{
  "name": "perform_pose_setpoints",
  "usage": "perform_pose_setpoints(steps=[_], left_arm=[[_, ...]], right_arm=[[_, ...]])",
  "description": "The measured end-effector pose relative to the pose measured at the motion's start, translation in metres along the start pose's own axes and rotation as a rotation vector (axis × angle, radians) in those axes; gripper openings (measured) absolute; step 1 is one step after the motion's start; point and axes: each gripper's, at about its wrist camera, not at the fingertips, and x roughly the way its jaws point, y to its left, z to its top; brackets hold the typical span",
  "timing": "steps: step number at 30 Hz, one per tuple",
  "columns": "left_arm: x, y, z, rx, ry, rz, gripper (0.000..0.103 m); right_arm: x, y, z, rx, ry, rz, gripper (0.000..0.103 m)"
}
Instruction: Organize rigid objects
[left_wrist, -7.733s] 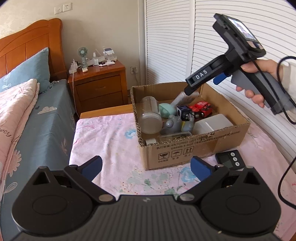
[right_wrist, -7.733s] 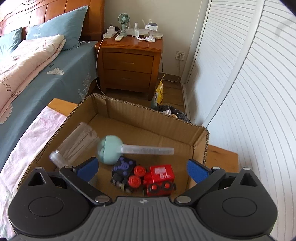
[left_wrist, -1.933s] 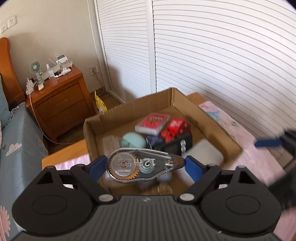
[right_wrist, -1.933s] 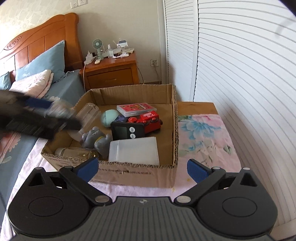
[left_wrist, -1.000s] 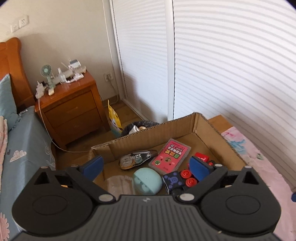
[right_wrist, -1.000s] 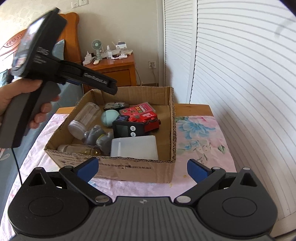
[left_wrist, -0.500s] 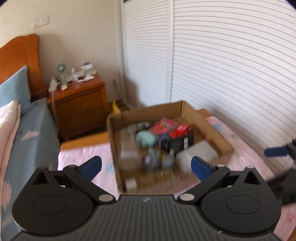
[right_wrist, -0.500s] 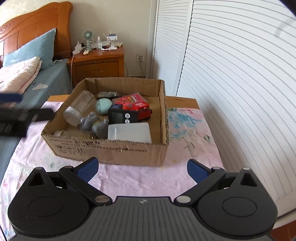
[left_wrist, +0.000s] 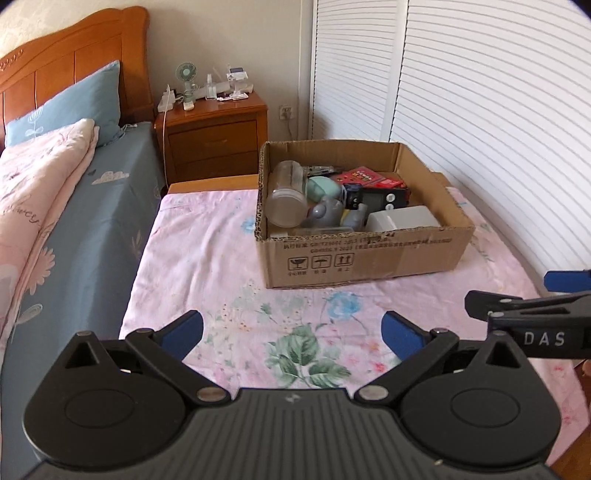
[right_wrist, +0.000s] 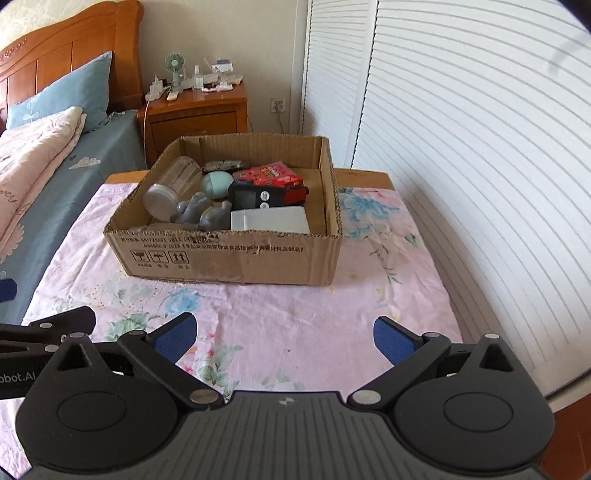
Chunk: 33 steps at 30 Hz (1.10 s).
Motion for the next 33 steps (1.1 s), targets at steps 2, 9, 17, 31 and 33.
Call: perform_pose_setpoints(steps=[2, 9, 17, 31, 33], left_arm=[[-0.007, -0.003, 0.003, 0.011, -0.014, 0.004, 0.102], [-0.021, -0.013, 0.015, 0.038, -0.067, 0.038, 0.102], [-0.017, -0.016, 0.016, 0.034, -0.059, 0.063, 0.102], [-0.014, -0.016, 0.016, 0.030, -0.050, 0.078, 0.102], [-0.014, -0.015, 0.017, 0.032, -0.051, 0.080, 0.102]], right_arm=[[-0.007, -0.001, 0.002, 0.008, -0.011, 0.000, 0.103], [-0.022, -0.007, 0.008, 0.020, -0.057, -0.004, 0.103], [-0.019, -0.010, 0.009, 0.030, -0.052, -0.007, 0.103], [-0.019, -0.009, 0.008, 0.022, -0.049, -0.004, 0.103], [-0.019, -0.009, 0.008, 0.022, -0.050, -0.003, 0.103]])
